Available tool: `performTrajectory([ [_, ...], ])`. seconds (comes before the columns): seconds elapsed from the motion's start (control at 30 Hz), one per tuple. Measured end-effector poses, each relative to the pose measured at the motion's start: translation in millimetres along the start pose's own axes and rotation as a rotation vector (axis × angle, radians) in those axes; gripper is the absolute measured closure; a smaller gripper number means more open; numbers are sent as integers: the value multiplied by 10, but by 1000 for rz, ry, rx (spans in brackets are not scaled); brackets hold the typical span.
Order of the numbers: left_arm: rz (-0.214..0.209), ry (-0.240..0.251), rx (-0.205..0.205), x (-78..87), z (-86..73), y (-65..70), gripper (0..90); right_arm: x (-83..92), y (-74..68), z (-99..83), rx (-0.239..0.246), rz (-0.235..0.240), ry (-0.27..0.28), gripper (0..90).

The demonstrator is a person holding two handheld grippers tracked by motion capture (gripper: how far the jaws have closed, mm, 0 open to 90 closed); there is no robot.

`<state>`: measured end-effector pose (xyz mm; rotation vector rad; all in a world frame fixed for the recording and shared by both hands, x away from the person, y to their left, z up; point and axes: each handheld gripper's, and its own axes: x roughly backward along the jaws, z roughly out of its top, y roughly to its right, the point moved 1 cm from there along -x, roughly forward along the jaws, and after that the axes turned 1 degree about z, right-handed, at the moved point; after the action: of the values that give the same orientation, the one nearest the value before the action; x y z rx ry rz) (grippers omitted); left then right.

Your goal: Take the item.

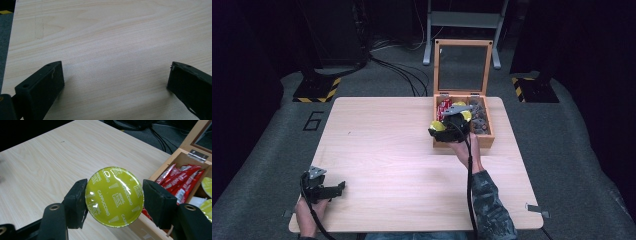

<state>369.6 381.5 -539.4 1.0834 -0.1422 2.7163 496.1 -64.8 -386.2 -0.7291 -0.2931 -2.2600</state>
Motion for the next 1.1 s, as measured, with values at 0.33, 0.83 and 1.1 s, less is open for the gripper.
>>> performTrajectory([
  [0.33,0,0,0,0,0,0,5,-181,-118,-55,-5,37,-19,381],
  [0.83,1,1,0,1,-1,1,5,-556,-279,-199,-7,79,-85,381],
  [1.1,2,4,-2,-1,0,0,5,-787,-326,-319,-14,91,-147,381],
])
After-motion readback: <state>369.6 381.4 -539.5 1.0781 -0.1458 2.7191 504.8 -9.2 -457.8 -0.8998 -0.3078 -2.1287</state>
